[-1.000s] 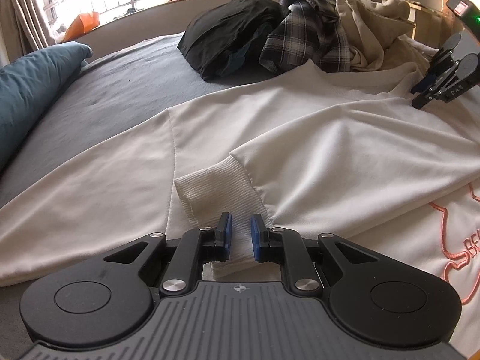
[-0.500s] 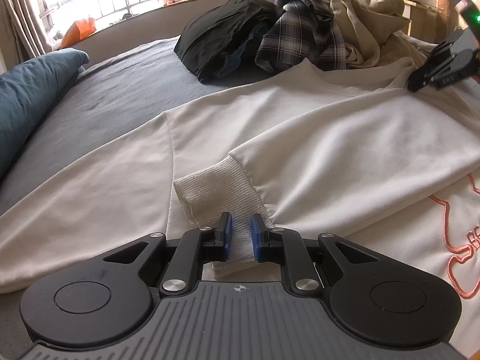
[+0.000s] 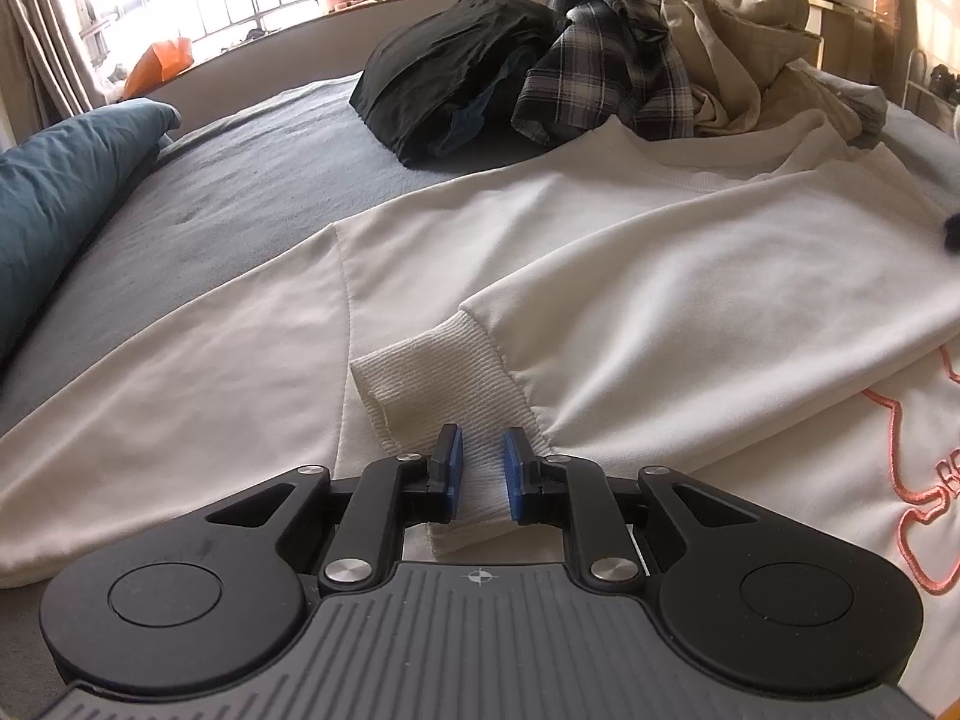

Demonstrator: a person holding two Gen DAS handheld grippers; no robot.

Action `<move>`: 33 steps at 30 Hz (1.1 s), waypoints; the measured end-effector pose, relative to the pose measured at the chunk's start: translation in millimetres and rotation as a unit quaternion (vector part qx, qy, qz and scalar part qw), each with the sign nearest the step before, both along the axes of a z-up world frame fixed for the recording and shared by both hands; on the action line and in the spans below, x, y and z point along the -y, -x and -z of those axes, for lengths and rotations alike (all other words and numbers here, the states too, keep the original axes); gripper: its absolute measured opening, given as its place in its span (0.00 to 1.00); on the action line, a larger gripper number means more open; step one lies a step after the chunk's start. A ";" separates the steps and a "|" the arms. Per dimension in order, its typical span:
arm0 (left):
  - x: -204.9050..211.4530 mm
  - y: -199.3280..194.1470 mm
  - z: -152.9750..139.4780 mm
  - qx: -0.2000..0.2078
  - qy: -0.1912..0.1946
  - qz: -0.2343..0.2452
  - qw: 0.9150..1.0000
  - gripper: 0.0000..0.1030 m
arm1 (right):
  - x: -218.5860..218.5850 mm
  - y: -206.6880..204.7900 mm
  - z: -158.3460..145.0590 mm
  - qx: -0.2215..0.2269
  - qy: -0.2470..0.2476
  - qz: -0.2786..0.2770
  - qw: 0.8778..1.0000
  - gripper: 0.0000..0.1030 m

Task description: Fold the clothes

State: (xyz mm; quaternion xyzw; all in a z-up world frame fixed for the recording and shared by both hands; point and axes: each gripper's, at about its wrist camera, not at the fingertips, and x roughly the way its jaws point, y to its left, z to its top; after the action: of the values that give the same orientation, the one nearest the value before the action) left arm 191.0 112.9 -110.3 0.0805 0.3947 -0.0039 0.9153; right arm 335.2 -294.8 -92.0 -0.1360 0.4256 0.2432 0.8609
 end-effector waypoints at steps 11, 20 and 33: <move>-0.2 3.4 -0.9 -0.007 -0.012 -0.016 1.000 0.17 | -42.2 -56.5 15.9 0.022 -0.040 0.073 0.996 0.15; -1.6 3.5 -0.4 -0.006 -0.011 -0.020 1.000 0.18 | -42.4 -66.4 -1.0 -0.018 -0.116 0.098 0.988 0.15; -6.8 1.0 0.0 -0.006 0.002 -0.020 1.000 0.19 | 9.0 -76.7 -29.0 0.016 -0.159 0.259 0.953 0.17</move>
State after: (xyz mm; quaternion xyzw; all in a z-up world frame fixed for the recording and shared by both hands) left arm 190.0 119.7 -110.3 0.0703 0.4021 0.0134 0.9128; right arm 411.9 -303.8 -63.0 0.1134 0.3884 0.0740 0.9115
